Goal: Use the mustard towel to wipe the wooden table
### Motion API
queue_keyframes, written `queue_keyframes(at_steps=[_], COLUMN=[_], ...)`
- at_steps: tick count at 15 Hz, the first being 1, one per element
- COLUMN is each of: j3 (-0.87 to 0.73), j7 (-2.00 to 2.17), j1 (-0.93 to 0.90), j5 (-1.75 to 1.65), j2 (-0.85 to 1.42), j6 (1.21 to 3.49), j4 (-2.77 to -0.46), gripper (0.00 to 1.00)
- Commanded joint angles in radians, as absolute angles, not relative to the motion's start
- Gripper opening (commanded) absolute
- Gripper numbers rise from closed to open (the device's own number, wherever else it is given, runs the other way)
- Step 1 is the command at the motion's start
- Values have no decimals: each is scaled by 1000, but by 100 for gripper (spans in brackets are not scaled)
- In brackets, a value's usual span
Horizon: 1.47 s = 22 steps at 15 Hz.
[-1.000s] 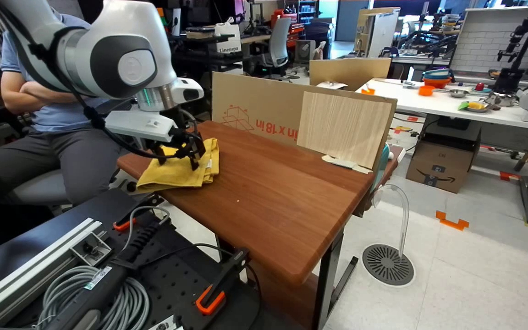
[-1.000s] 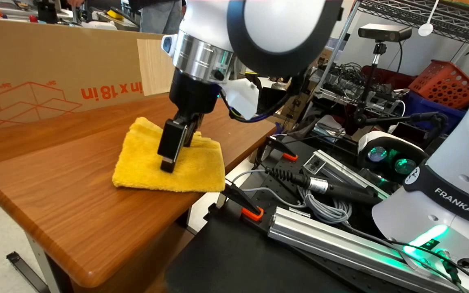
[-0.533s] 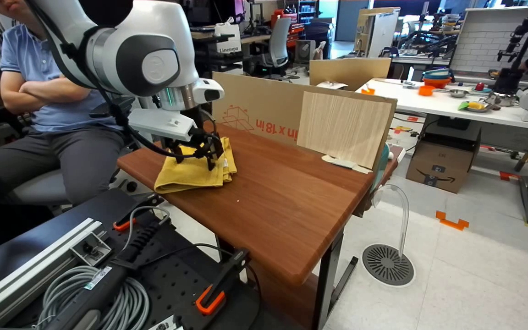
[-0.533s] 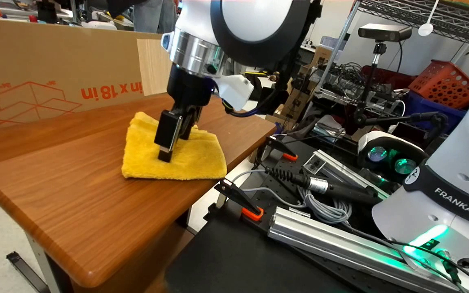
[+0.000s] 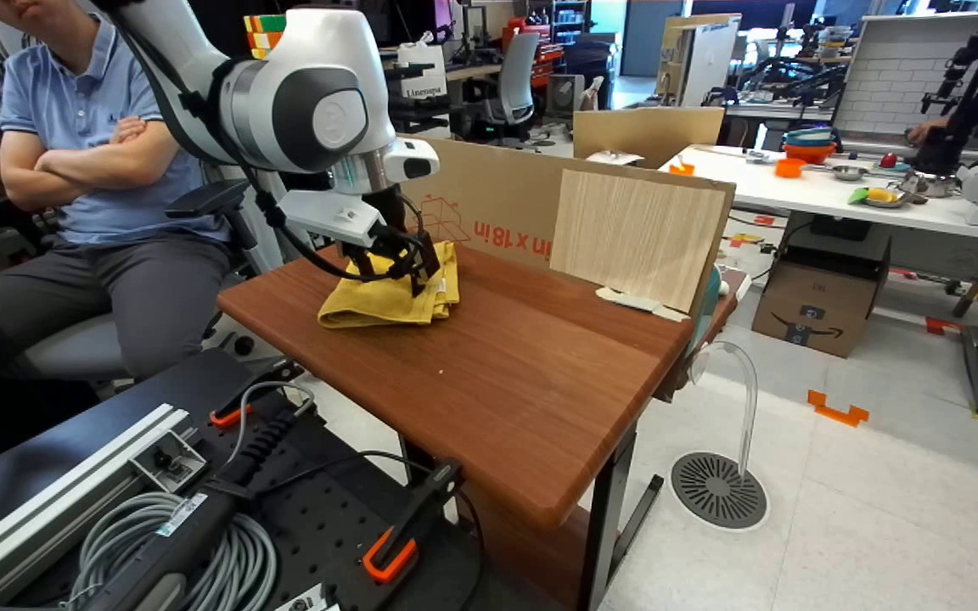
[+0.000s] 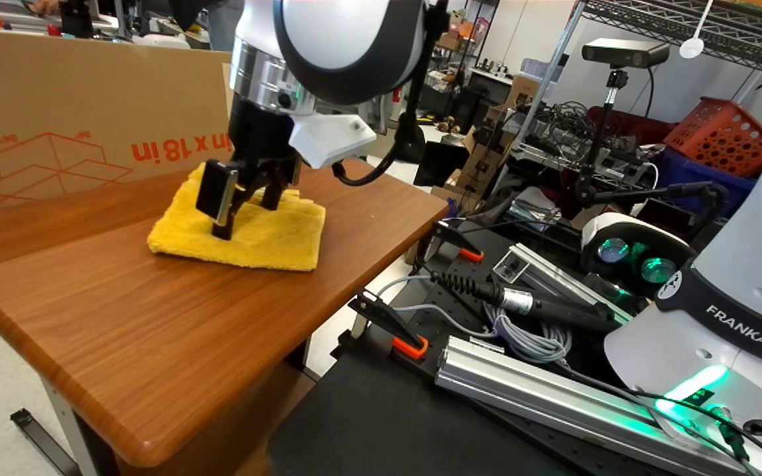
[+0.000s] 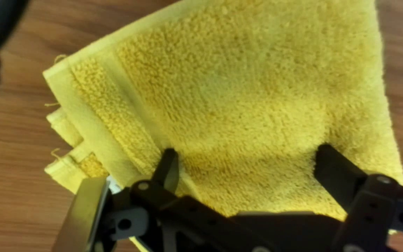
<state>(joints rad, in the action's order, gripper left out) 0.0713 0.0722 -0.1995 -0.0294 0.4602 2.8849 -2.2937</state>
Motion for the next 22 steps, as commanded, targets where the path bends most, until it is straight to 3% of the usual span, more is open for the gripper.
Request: queue_keyframes(at_steps=[1,11,15,22], j3=[11,-187,-223,-177], j7=[165,152,145,189], j1=[-252,-86,-119,-342], j5=[-41,-55,-133,-319], j2=[560,476,477,389], j6=[2854,2886,2862,2976], j4=[-2177,-2349,-2429,-2546], gripper=[100,100,100,100])
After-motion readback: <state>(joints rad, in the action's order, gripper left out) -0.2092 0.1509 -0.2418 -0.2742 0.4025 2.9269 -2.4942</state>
